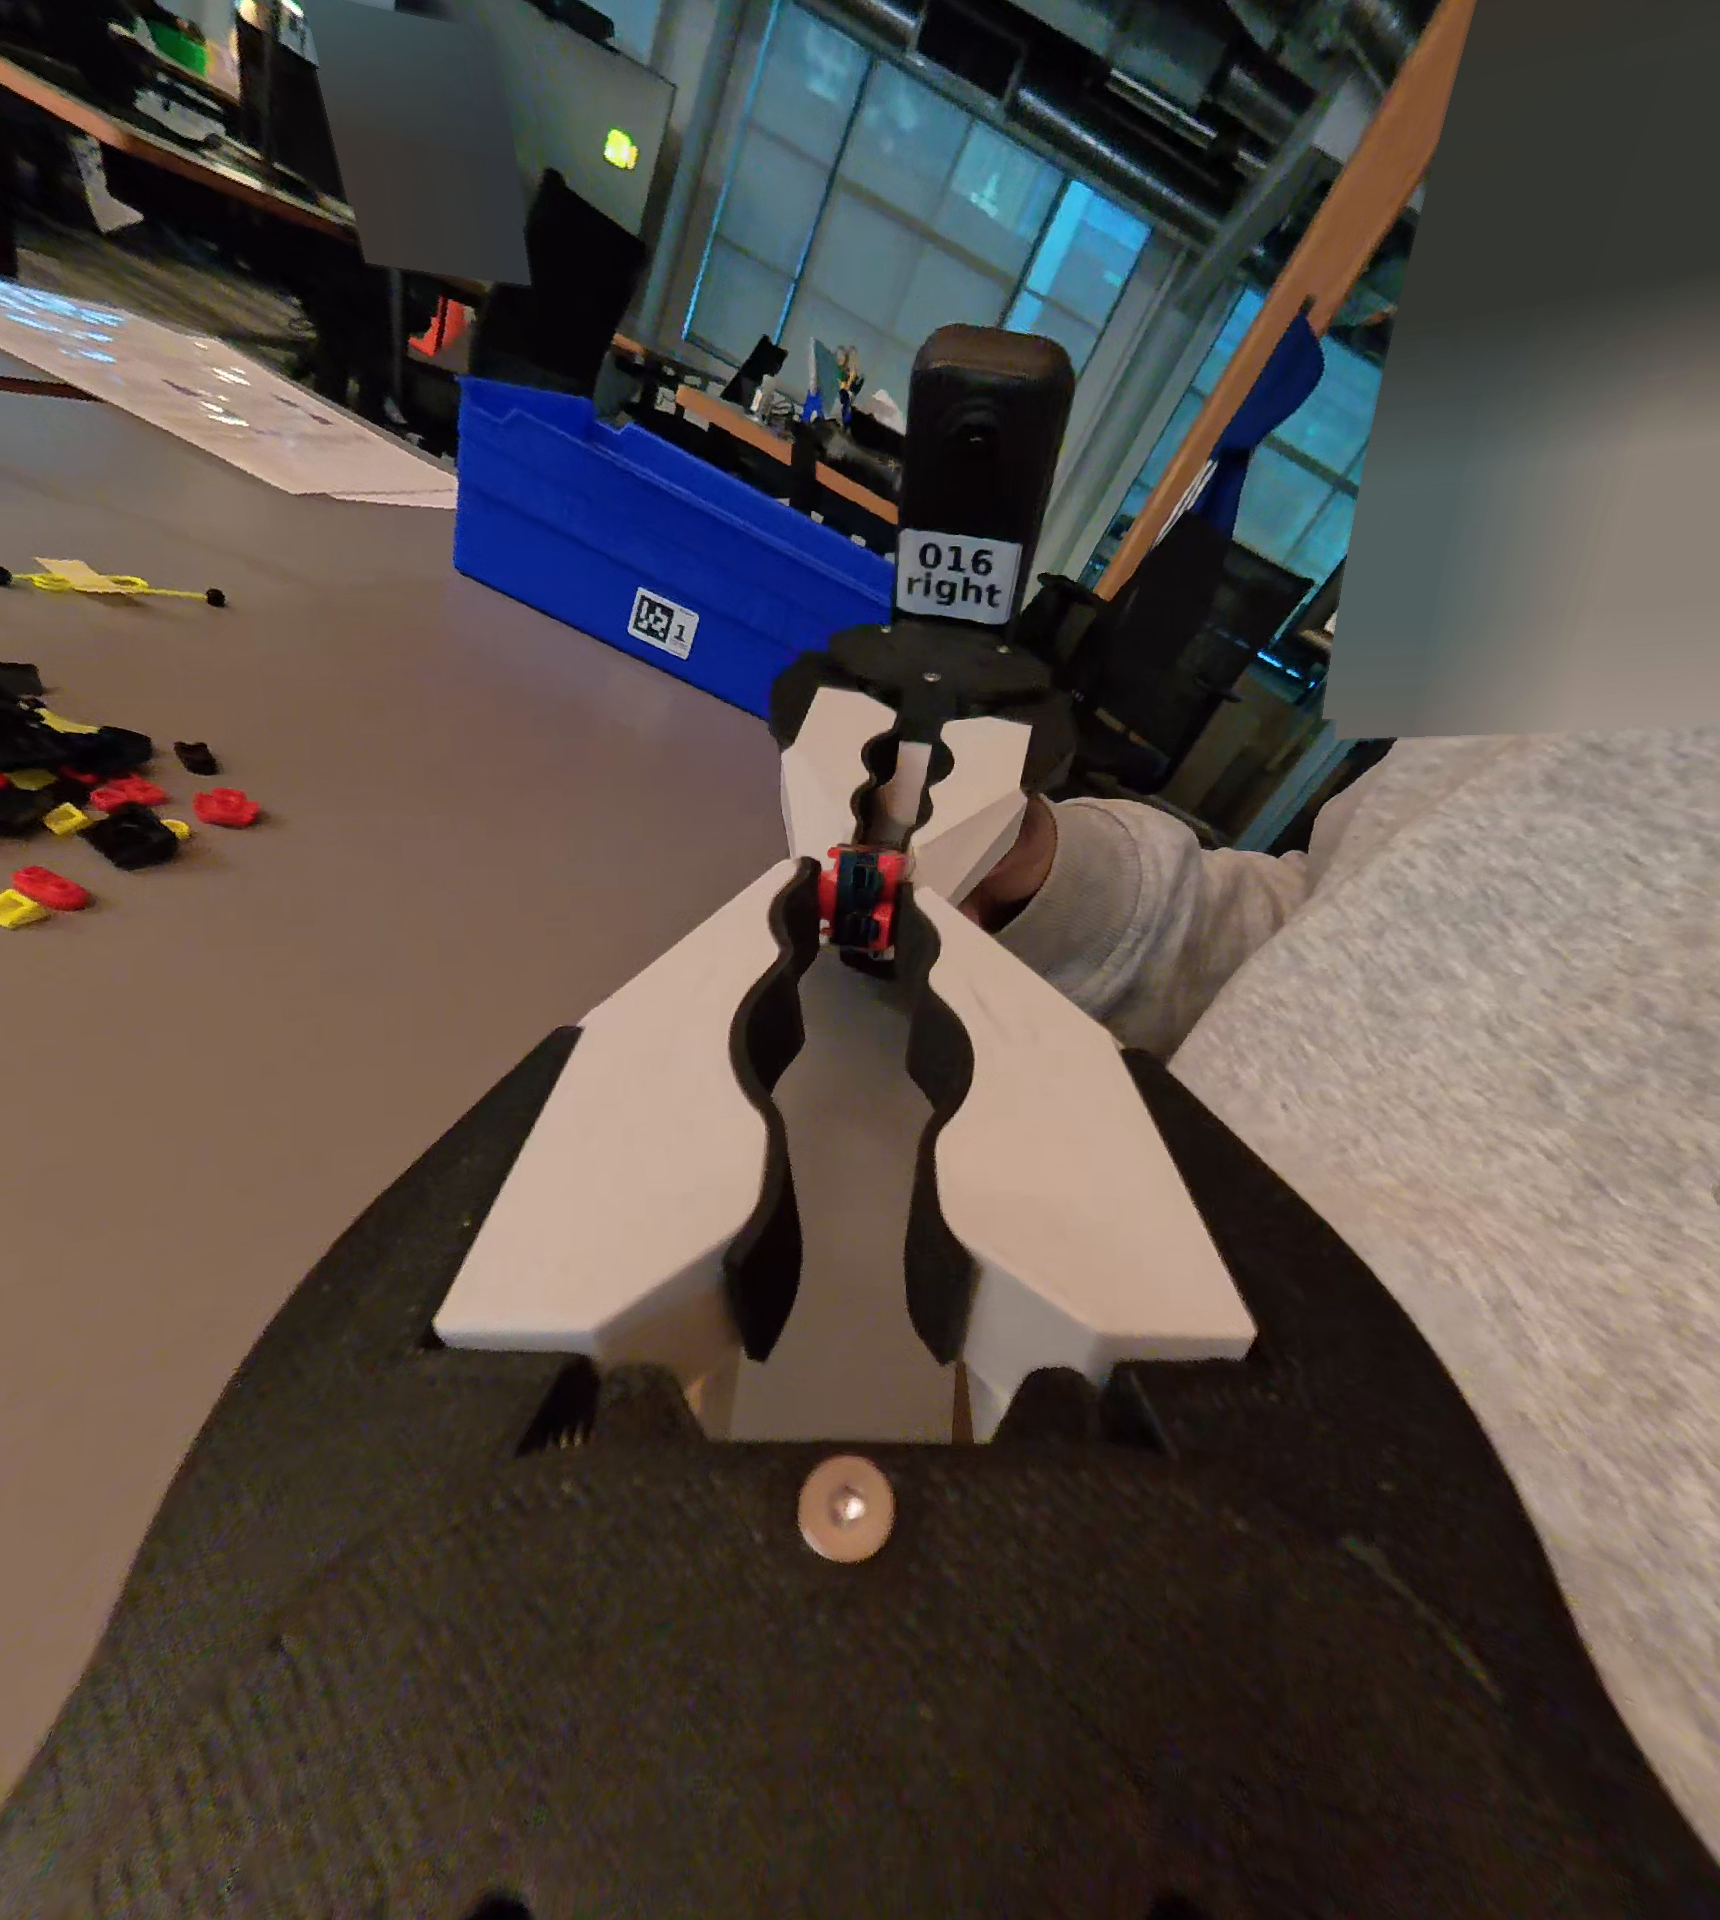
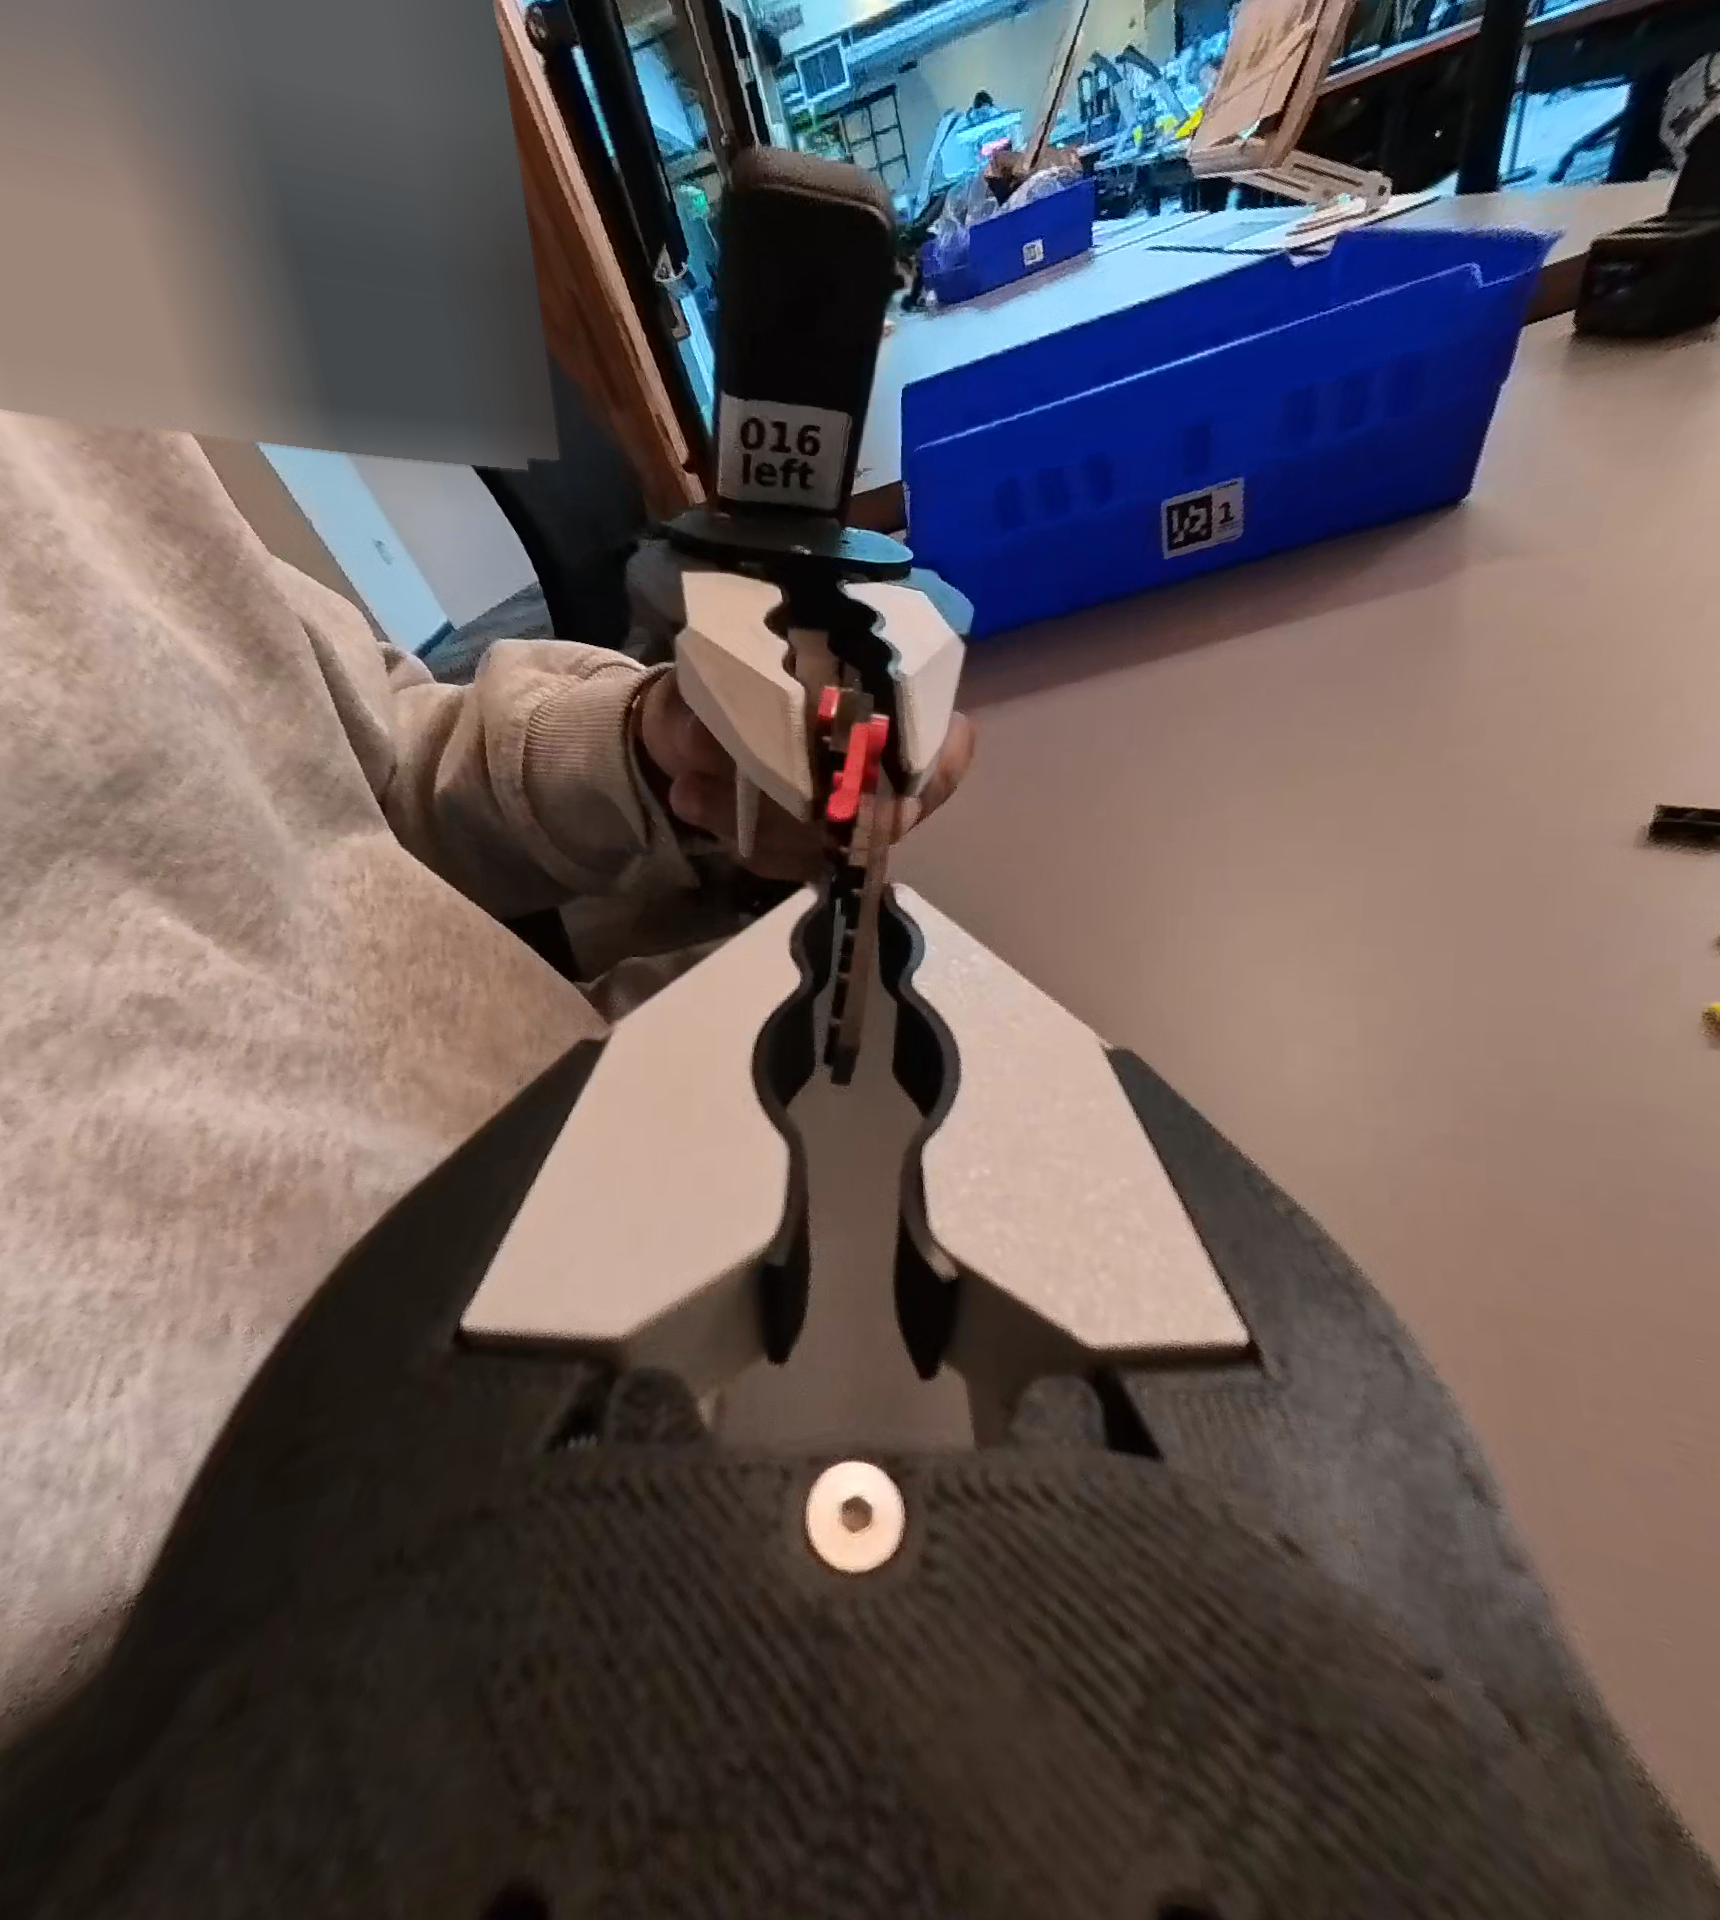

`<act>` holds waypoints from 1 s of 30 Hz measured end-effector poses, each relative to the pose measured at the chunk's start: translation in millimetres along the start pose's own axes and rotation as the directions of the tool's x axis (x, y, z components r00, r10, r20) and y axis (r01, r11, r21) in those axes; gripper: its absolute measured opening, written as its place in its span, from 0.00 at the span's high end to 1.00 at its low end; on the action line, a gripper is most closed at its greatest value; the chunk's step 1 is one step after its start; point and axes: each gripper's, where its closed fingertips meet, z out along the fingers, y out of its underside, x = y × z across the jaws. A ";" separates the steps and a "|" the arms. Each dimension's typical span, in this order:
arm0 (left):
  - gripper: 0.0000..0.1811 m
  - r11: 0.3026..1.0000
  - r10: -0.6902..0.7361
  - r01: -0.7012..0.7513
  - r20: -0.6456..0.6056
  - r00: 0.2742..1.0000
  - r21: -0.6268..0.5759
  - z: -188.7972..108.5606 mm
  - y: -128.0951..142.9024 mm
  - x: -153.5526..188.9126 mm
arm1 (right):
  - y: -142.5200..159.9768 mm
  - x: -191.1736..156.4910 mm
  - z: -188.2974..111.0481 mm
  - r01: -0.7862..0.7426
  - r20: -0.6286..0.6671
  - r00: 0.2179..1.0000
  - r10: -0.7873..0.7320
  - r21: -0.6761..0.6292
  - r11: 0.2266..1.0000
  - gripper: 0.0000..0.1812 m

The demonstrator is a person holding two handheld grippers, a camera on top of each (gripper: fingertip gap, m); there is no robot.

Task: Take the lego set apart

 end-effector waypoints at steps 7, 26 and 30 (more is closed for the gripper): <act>0.93 0.999 0.025 -0.024 0.008 1.000 -0.038 1.0 6.0 -0.3 | 1.4 -3.2 -2.2 -0.029 0.032 0.999 0.029 -0.025 0.999 0.94; 0.93 0.913 0.397 -0.351 0.249 0.883 -0.209 5.9 19.8 -23.5 | 14.3 26.8 -6.8 0.004 -0.237 0.970 -0.055 -0.212 0.977 0.97; 0.93 0.848 0.529 -0.473 0.320 0.786 -0.239 5.4 12.9 -25.8 | 8.5 34.0 -5.3 -0.038 -0.301 0.953 -0.013 -0.165 0.986 0.97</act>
